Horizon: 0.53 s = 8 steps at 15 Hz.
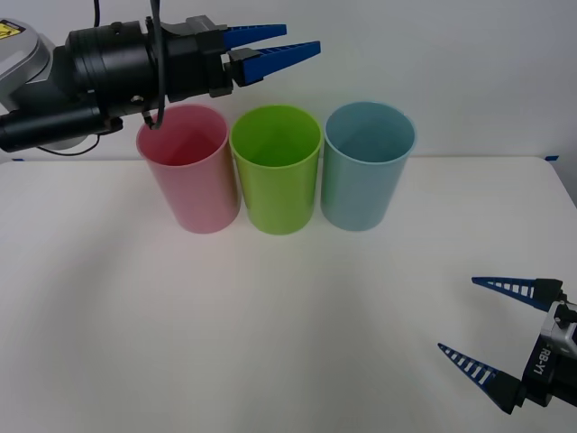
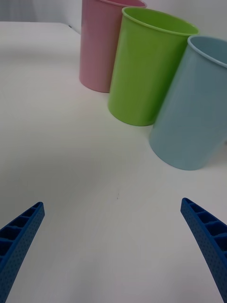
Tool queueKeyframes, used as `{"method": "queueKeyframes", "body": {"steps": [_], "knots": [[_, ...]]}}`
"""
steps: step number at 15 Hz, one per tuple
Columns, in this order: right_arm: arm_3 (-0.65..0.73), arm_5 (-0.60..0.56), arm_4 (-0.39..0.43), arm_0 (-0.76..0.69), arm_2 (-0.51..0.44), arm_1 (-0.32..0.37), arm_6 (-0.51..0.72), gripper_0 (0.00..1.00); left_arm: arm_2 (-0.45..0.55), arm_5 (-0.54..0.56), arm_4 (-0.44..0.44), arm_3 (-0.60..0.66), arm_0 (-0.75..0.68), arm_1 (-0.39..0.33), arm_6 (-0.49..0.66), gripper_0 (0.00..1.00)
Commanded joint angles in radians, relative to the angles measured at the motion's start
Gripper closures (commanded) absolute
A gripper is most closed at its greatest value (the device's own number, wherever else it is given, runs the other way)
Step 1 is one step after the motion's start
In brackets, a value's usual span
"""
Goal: Put cans in the blue bin and PET bottles in the pink bin and trash in the green bin.
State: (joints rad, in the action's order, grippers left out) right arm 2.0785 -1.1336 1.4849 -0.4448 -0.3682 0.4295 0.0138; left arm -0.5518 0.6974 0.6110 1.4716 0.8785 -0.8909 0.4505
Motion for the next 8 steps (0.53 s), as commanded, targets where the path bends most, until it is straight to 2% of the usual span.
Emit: {"method": "queueKeyframes", "body": {"steps": [1,4,8], "knots": [[0.0,0.0,0.0,0.0,0.0,0.0,0.0,0.0,0.159,0.086,0.036,0.096,-0.164,-0.048,-0.01,0.0],[0.0,0.0,0.0,0.0,0.0,0.0,0.0,0.0,0.368,0.195,0.131,0.173,-0.36,-0.048,-0.012,0.0],[0.0,0.0,0.0,0.0,0.0,0.0,0.0,0.0,0.593,0.277,0.205,0.282,-0.609,-0.04,-0.041,0.0]]}}
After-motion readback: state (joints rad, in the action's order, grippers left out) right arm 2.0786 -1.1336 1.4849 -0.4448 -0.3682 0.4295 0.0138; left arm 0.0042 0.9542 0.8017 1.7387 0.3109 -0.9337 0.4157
